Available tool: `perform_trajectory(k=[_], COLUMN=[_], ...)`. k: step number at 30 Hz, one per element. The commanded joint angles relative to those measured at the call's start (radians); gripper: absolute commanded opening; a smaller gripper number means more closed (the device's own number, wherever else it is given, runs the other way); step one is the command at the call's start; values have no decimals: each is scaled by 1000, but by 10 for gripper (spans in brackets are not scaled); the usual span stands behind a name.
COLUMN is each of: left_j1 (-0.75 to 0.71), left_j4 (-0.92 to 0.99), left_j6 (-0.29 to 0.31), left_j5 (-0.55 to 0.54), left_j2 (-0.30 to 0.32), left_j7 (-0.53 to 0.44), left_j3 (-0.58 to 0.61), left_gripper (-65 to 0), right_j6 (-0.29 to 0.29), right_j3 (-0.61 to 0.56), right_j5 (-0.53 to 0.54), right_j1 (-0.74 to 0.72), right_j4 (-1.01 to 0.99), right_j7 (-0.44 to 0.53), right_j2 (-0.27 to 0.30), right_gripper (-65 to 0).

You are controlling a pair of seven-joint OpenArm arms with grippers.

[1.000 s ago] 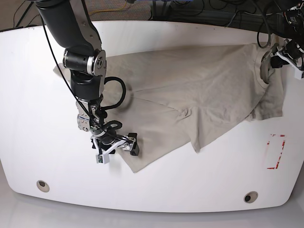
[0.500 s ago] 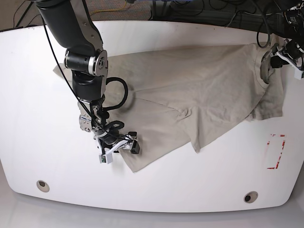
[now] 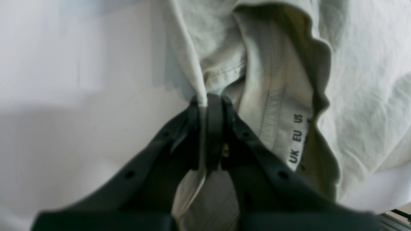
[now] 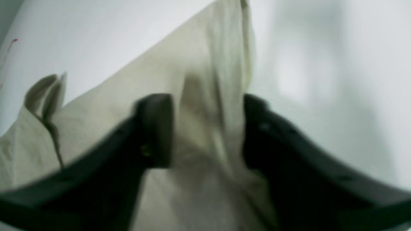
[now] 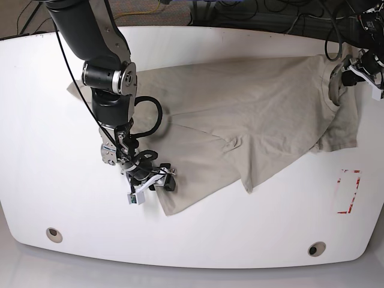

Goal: Layout the t-shirt on the table in an organized manner, then fold the t-shirt properly
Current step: 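Lower the right gripper onto the hem corner and close it, then lift the shirt high with both grippers, holding collar and hem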

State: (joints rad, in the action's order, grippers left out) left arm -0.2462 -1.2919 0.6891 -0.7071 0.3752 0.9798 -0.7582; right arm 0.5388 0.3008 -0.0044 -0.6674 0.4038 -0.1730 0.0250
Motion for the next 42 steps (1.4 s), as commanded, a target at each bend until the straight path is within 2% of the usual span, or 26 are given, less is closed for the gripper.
perform_trajectory(k=[1,4,17,20,27,35,39,42], left_j1=[5,6,9,9,17,110,183,264], left_j4=[-13,-13,-50,-102,-233,-275,-305,-334], left_j6=[1,-4,-6,-6,-7,-7,-7,-7], left_j5=[-12,-12,-10,-10,-10,-12,-12,-12], left_j2=[23,23,41,51,87,155,187,221], left_j7=[-8,-9,-14,-15,-15,-8,-5,38], left_j3=[-4,-4,59,90,102,104,104,105], left_gripper=[-644,-644,-644,-644,-644,-644,-644,-644], right_j6=[-3,-3,-3,2,62,68,68,70], right_j3=[-1,-2,-2,-2,-1,-1,-1,-1], right_j5=[-12,-13,-13,-12,-7,-7,-6,-6], right_j1=[-19,-19,-35,-28,21,30,4,-36], right_j4=[33,51,60,129,378,614,700,740], right_j7=[-27,-30,-44,-98,-268,-428,-481,-531], right_j2=[-3,-3,3,22,28,36,60,85], right_gripper=[-526,-648,-650,-650,-650,-650,-650,-650])
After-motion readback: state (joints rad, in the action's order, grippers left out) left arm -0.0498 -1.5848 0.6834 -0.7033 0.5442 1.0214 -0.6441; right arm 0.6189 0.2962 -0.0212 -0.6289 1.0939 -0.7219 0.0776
